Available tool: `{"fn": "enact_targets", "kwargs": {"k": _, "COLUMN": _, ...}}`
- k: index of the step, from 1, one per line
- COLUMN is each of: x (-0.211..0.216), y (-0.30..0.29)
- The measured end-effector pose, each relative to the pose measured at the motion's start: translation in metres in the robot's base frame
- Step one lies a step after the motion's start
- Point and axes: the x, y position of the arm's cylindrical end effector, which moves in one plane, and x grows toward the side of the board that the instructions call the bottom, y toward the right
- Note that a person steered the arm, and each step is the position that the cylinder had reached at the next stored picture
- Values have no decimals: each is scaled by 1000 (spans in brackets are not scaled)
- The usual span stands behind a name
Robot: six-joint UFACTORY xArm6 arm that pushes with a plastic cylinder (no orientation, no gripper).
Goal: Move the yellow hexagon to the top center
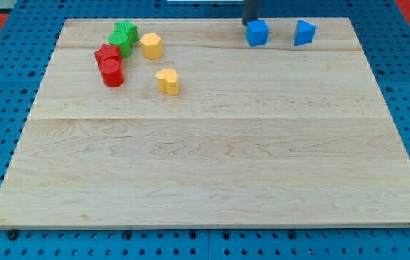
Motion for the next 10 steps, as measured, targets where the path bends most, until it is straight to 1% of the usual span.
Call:
{"fn": "enact_targets", "kwargs": {"k": 1, "x": 1, "y": -9}}
{"fn": "enact_targets", "kwargs": {"k": 2, "x": 26, "y": -65}}
{"fn": "enact_targets", "kwargs": {"k": 3, "x": 79, "y": -106}}
{"fn": "enact_targets", "kwargs": {"k": 4, "x": 109, "y": -159}}
{"fn": "enact_targets", "kwargs": {"k": 5, "x": 87, "y": -177}}
{"fn": "enact_targets", "kwargs": {"k": 6, "x": 73, "y": -183}}
{"fn": "enact_targets", "kwargs": {"k": 7, "x": 73, "y": -203}}
{"fn": "enact_targets", "kwargs": {"k": 8, "x": 84, "y": -209}}
{"fn": "enact_targets", "kwargs": {"k": 10, "x": 84, "y": -245}}
